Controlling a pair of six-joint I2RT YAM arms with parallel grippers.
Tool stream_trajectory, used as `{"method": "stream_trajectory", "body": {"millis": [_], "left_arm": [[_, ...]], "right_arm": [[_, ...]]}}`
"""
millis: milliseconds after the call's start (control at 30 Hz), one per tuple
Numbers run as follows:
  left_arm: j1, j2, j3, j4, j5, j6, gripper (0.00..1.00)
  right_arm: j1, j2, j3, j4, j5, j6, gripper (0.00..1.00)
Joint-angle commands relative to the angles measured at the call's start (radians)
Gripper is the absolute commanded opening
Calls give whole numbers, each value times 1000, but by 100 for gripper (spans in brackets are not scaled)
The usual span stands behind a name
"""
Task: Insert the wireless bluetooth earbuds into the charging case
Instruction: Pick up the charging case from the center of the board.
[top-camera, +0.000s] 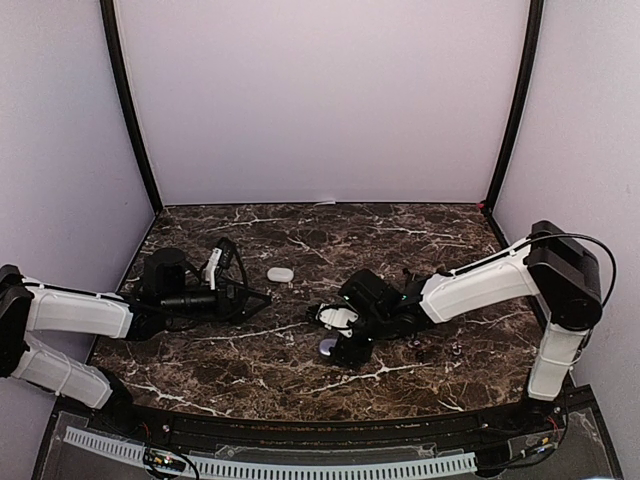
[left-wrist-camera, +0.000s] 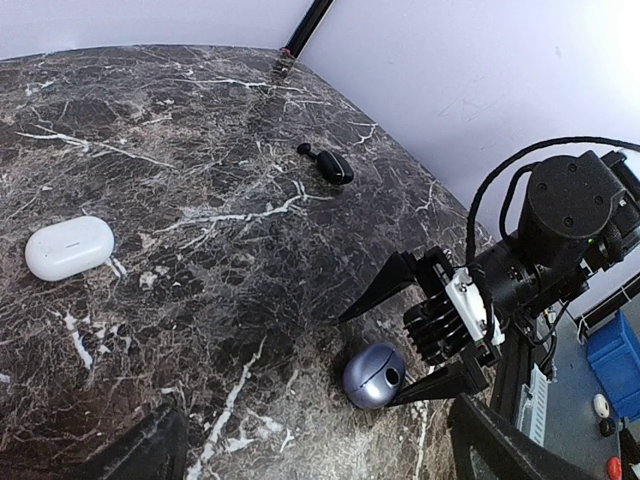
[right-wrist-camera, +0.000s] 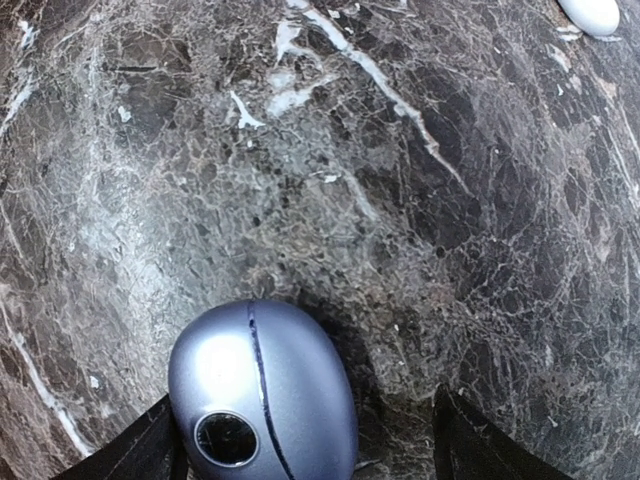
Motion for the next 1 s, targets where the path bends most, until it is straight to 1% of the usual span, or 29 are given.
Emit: {"method": "stream_trajectory", "body": {"millis": [0,133,300,467,567,700,833,967], "left_arm": [[6,-28,-2,-5,8,7,93],[7,-25,0,-5,9,8,93],[6,-29,4,-18,-6,8,93],[6,-30,4,-20,-15,4,93],[6,-20,13,-27,-12,-1,93],[6,-12,21,-30,-5,-4,93],[5,-10,19,-15,13,-15,99],[4,38,23,62,169,-50,99]], "right_arm": [[-27,36,39,-71,-105,5,81],[-35,48,46,-89,-136,10,73],[-35,21,23,-49,-138,8,56],[-35,-24,-6,11,-106,13,53],[-35,-59,-39,77,-37,28,44],[-35,-105,-78,151,22,40,44],[-32,-139,-105,208,37,49,44],[-21,-171,-134,267,64,47,44]]}}
